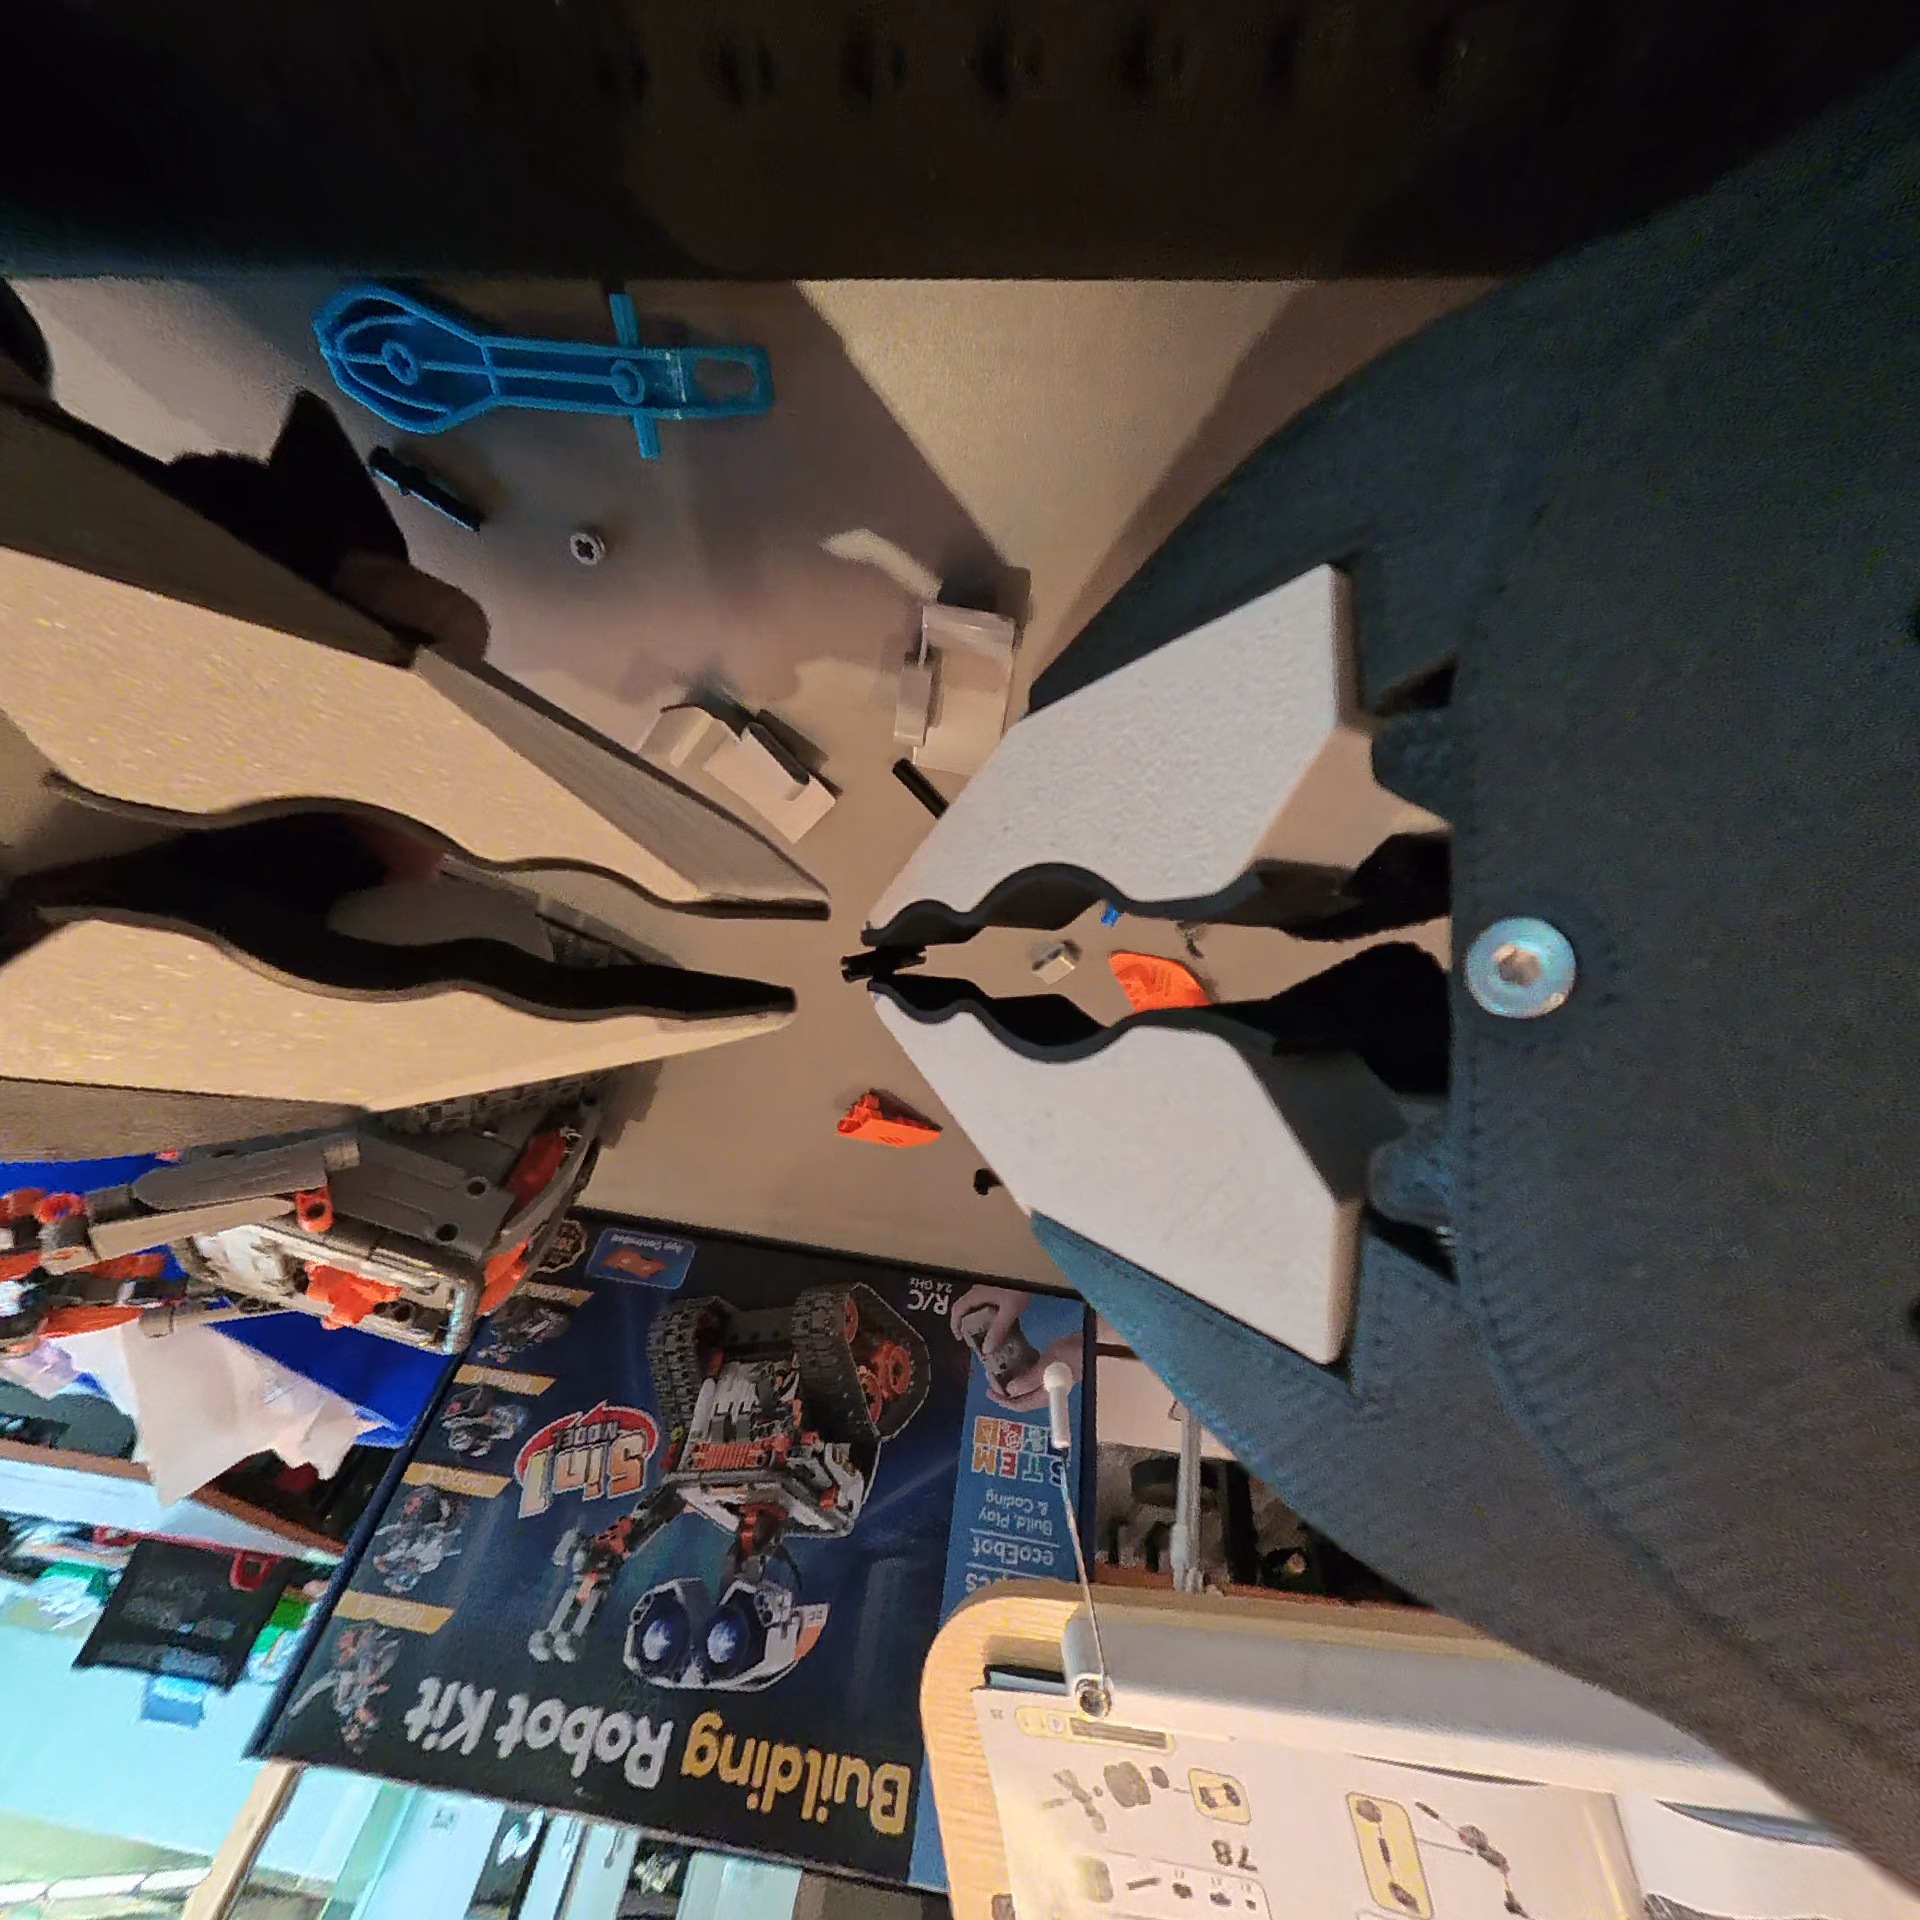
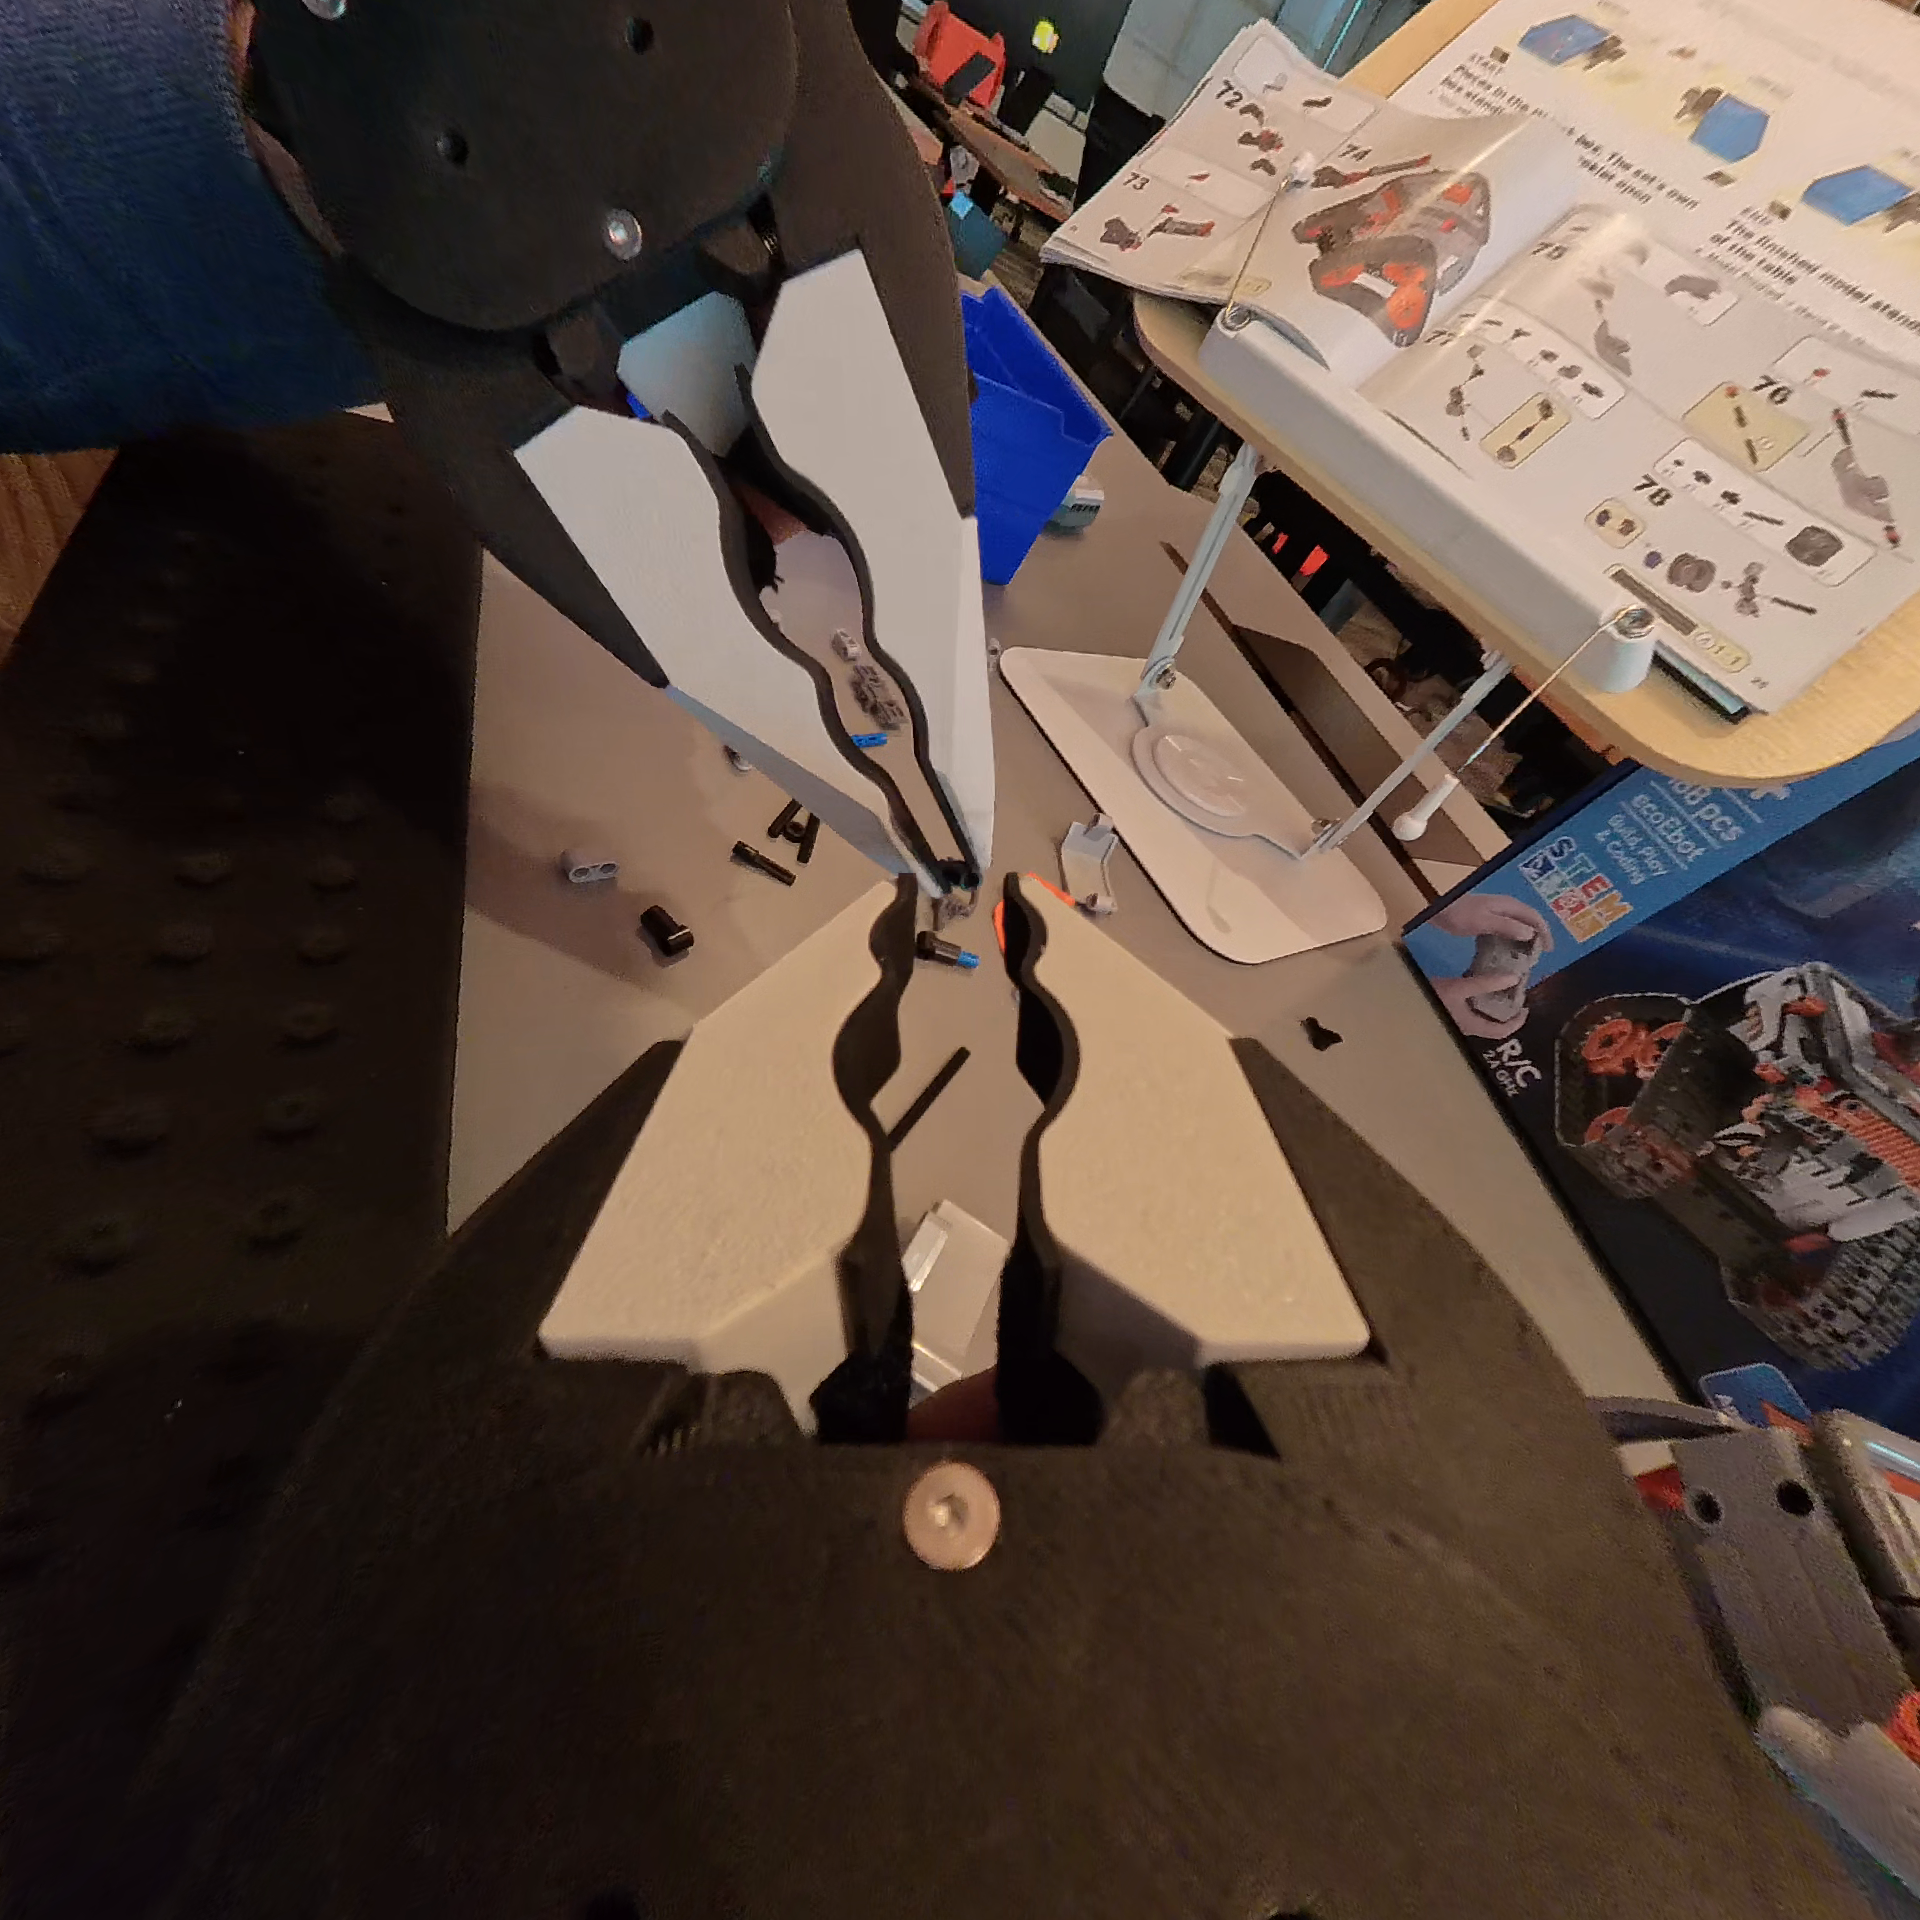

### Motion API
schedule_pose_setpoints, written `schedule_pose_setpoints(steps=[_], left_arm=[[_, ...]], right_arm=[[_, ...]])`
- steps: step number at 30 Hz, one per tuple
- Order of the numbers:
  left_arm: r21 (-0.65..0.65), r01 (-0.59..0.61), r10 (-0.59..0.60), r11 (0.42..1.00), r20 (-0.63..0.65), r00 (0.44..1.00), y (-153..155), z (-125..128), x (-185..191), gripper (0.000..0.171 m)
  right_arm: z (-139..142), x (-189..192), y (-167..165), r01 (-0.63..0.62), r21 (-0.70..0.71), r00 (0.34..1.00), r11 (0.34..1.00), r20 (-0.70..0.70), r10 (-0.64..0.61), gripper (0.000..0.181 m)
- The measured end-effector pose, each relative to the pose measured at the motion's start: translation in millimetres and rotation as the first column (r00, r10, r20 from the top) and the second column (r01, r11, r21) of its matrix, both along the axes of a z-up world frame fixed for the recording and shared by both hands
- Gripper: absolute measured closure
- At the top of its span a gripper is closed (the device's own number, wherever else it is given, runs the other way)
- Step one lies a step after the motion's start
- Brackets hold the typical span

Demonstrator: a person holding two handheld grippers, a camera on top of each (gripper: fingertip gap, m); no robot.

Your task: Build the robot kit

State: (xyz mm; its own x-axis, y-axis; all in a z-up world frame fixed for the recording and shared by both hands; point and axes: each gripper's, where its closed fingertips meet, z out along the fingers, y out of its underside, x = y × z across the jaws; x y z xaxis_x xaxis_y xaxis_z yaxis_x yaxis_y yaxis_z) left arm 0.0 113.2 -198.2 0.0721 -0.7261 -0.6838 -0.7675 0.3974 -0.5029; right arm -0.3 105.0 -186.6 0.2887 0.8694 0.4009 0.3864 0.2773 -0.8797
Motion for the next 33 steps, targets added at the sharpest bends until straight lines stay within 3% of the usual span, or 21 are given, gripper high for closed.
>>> schedule_pose_setpoints(steps=[6, 17, 28, 33], left_arm=[[0.108, 0.041, -0.035, 0.993, -0.05, 0.998, -6.5, 2.5, 3.8, 0.169], [0.159, 0.151, -0.137, 0.976, -0.095, 0.986, -17.2, 1.1, 7.3, 0.169], [0.186, 0.104, -0.103, 0.977, -0.019, 0.995, -7.9, 11.5, 7.6, 0.168], [0.242, 0.101, -0.097, 0.965, -0.028, 0.995, -6.4, 13.5, 9.7, 0.169]], right_arm=[[-5.1, -2.4, -3.9, -0.039, -0.108, 0.999, 0.993, -0.022, 0.037, 0.174], [-4.8, -0.5, -14.0, -0.096, -0.152, 0.995, 0.984, -0.036, 0.091, 0.181], [5.8, 3.1, -13.3, -0.108, -0.2, 0.989, 0.974, -0.118, 0.086, 0.181], [5.4, 4.9, -6.2, -0.088, -0.271, 0.987, 0.959, -0.153, 0.048, 0.168]])
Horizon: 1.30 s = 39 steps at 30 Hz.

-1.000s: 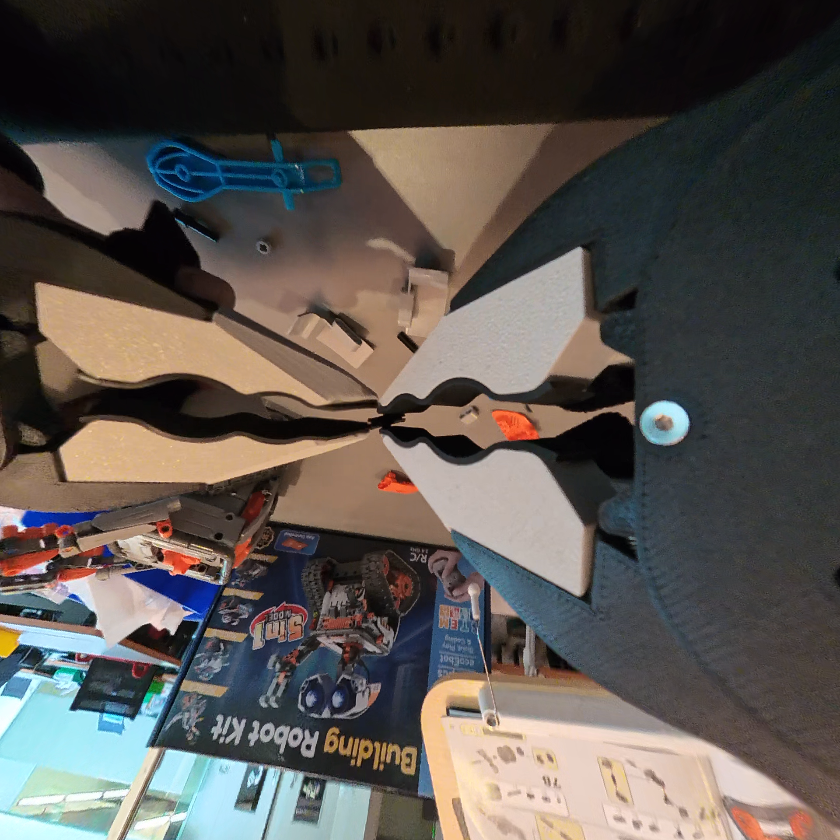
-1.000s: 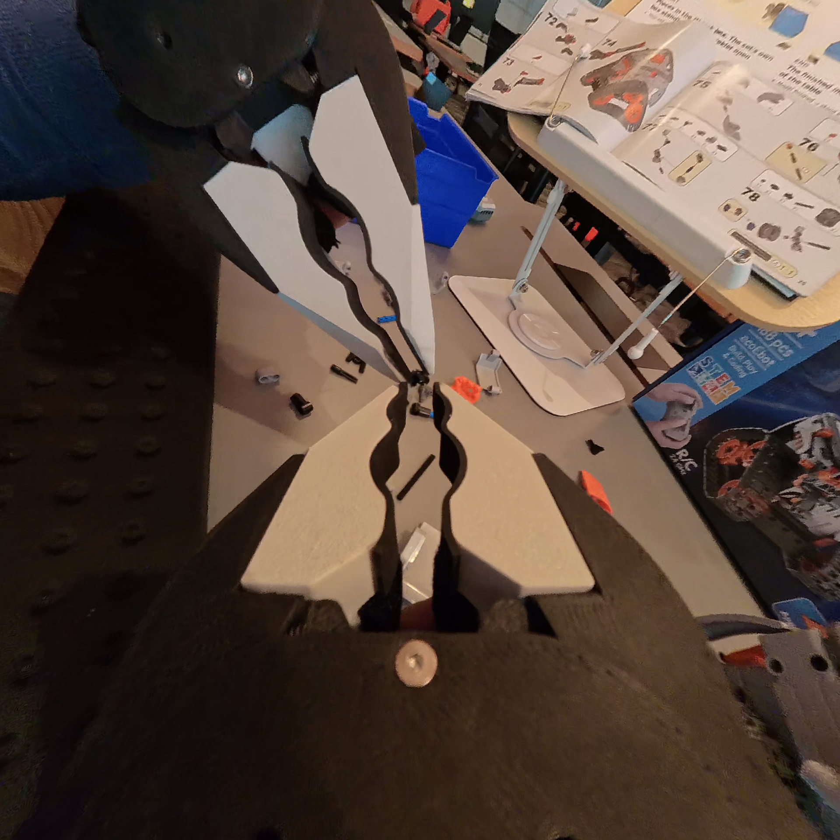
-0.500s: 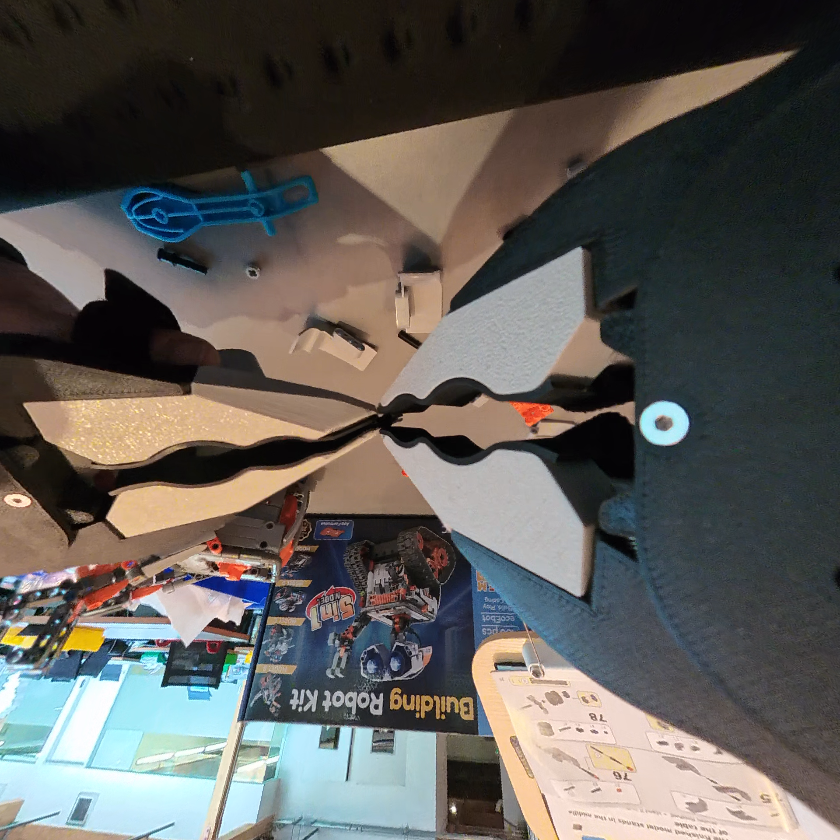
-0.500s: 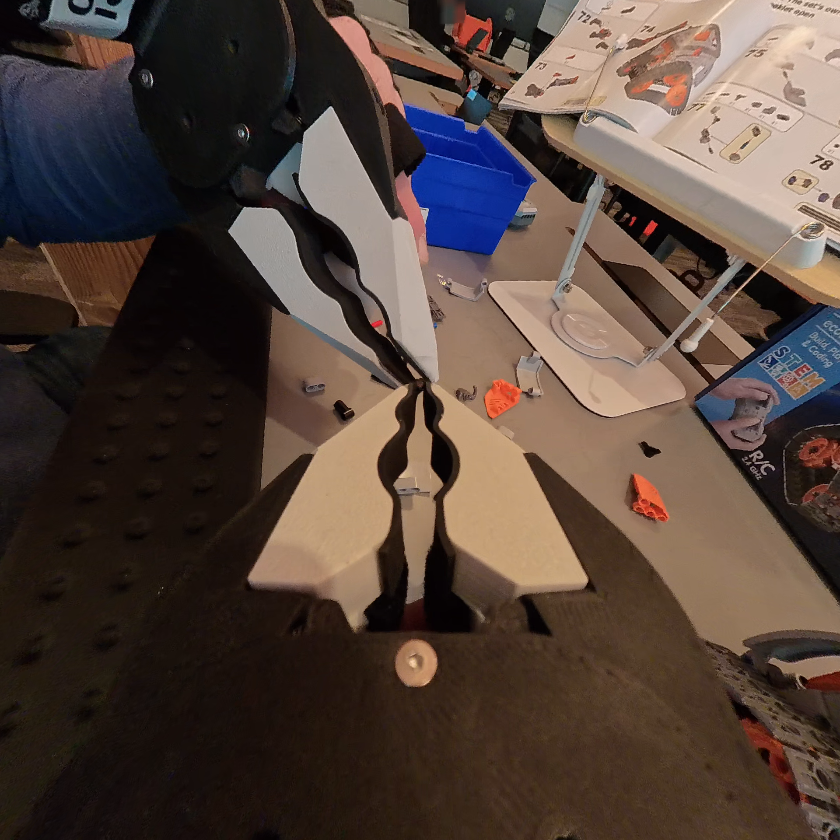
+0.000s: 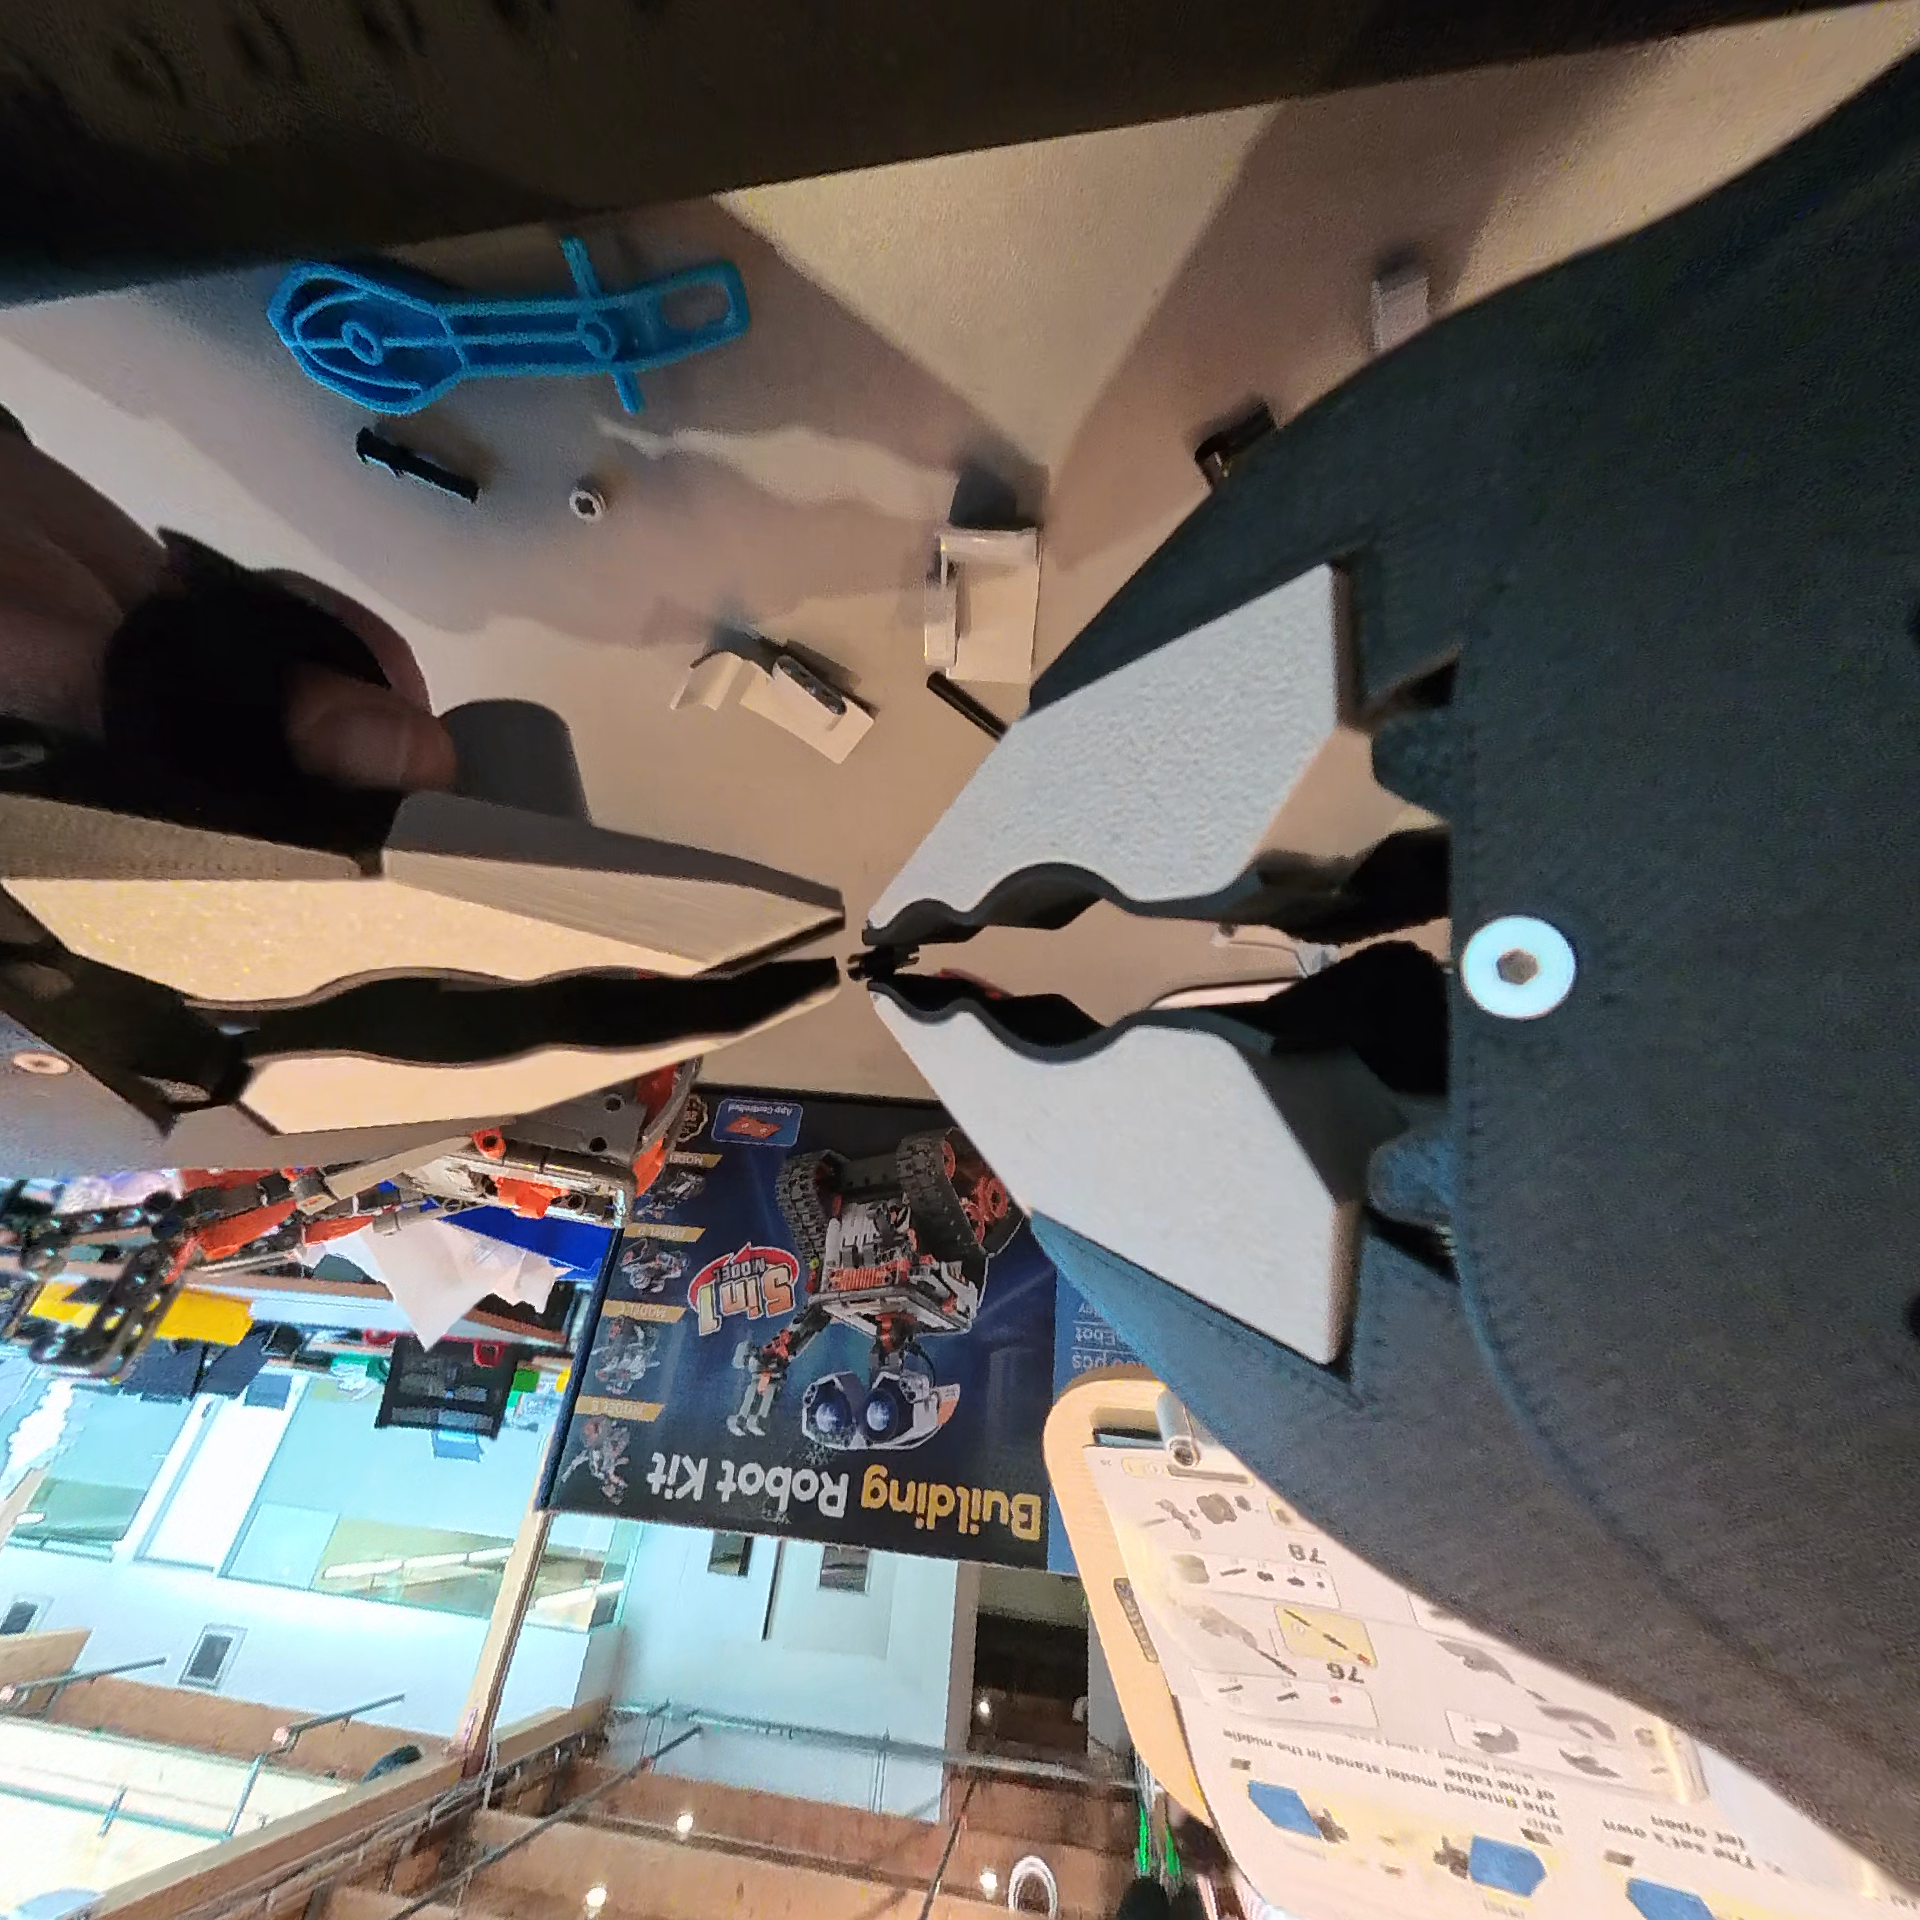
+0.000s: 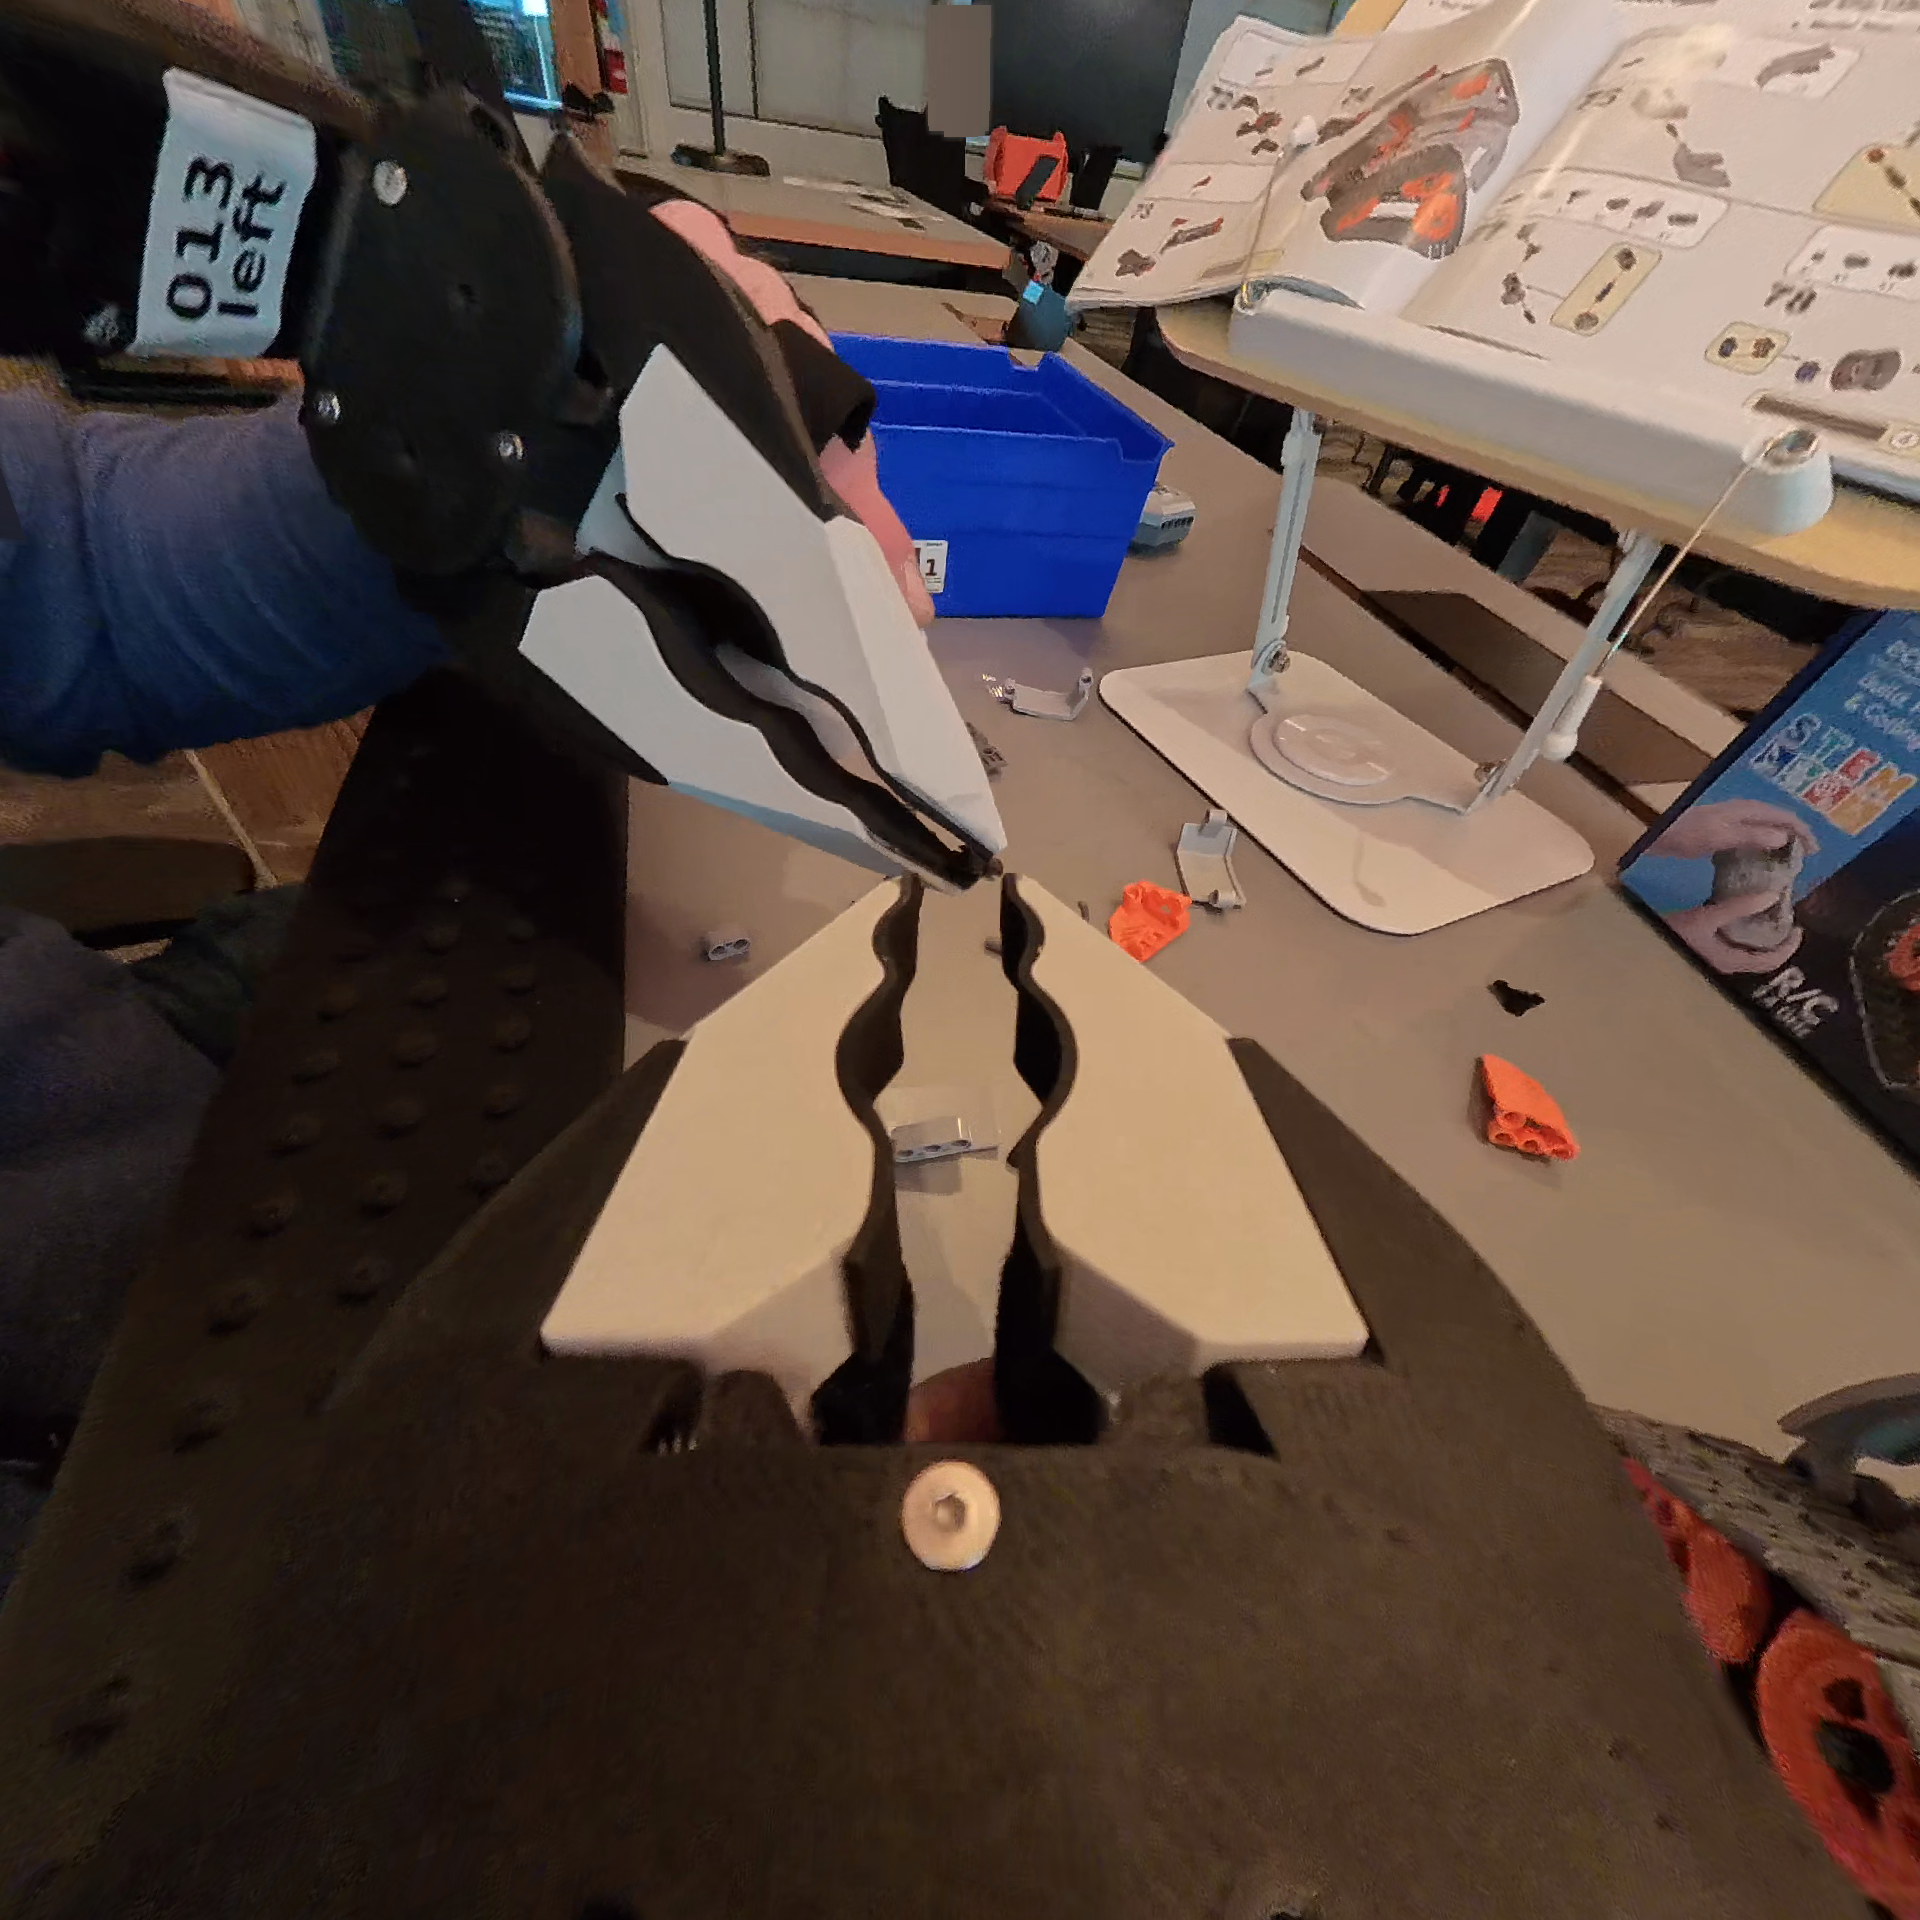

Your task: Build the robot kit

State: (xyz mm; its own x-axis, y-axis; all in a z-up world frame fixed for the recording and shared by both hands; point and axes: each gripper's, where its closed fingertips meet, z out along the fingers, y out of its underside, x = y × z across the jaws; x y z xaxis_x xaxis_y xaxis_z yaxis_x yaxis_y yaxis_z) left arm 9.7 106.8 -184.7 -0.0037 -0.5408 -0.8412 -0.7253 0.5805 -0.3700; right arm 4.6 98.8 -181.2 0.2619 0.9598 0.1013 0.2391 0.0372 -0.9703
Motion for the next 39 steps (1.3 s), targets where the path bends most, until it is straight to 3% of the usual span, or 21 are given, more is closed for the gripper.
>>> schedule_pose_setpoints(steps=[5, 12, 20, 26, 39], left_arm=[[0.101, -0.032, 0.037, 0.994, -0.043, 0.998, 6.1, -2.1, 1.4, 0.169], [0.142, -0.036, 0.043, 0.989, -0.044, 0.998, 8.4, 1.1, 1.9, 0.169], [0.187, -0.029, 0.041, 0.982, -0.06, 0.997, 7.2, -2.3, 7.0, 0.169], [0.245, -0.016, 0.032, 0.969, -0.06, 0.998, 5.6, 0.0, 9.1, 0.17], [0.192, -0.017, 0.012, 0.981, 0.026, 1.0, 3.8, 5.2, 9.5, 0.17]], right_arm=[[-2.1, -2.1, 2.6, -0.002, -0.136, 0.998, 0.991, -0.055, -0.005, 0.168], [6.2, 4.3, 5.5, -0.033, -0.25, 0.988, 0.968, -0.153, -0.006, 0.176], [0.6, 3.3, 10.1, 0.004, -0.278, 0.99, 0.96, -0.137, -0.044, 0.167], [2.3, 3.3, 7.0, -0.016, -0.28, 0.987, 0.96, -0.161, -0.03, 0.177], [6.8, 6.7, 6.3, -0.006, -0.196, 0.989, 0.981, -0.146, -0.023, 0.181]])
